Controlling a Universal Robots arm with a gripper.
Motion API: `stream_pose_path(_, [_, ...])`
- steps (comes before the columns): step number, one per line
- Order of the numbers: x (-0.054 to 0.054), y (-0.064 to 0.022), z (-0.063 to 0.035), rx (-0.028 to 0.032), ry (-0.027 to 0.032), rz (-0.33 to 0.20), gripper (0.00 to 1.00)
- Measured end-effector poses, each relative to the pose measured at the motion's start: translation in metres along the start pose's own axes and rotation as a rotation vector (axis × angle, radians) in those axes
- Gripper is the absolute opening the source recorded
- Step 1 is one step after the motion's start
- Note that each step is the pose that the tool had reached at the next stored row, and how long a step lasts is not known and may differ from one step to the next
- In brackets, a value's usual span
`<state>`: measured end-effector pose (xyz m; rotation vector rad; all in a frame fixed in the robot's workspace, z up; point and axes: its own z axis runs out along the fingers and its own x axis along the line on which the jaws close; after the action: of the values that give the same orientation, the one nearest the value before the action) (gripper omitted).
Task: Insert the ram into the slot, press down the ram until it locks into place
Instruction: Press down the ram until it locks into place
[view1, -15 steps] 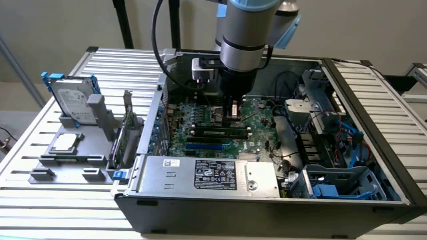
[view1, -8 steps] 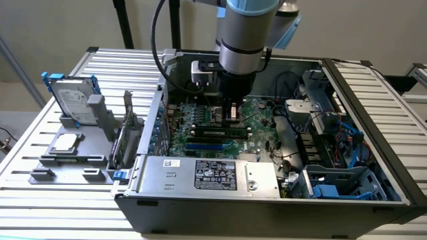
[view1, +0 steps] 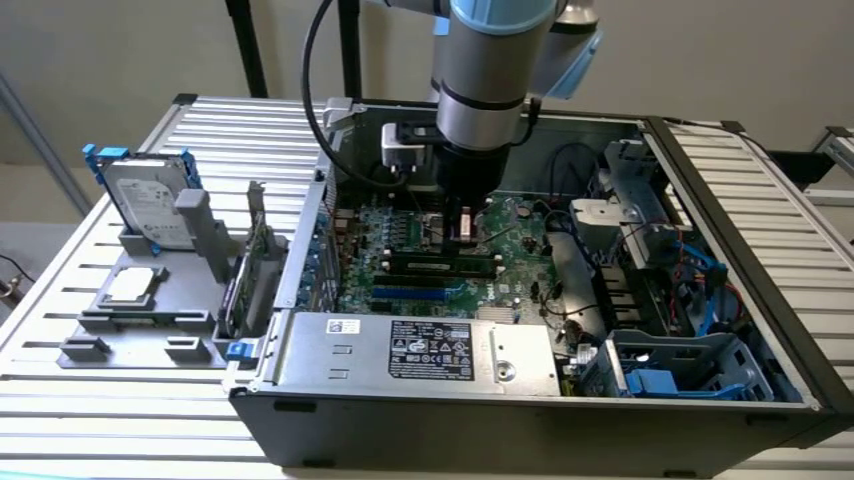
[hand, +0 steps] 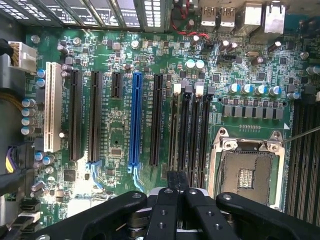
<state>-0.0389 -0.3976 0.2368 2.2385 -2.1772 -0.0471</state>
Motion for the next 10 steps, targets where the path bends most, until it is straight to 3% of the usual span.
stream_pose_path(10, [-0.0005,-0.0001,0.0074,-0.0005,0.0013,0.001,0.11])
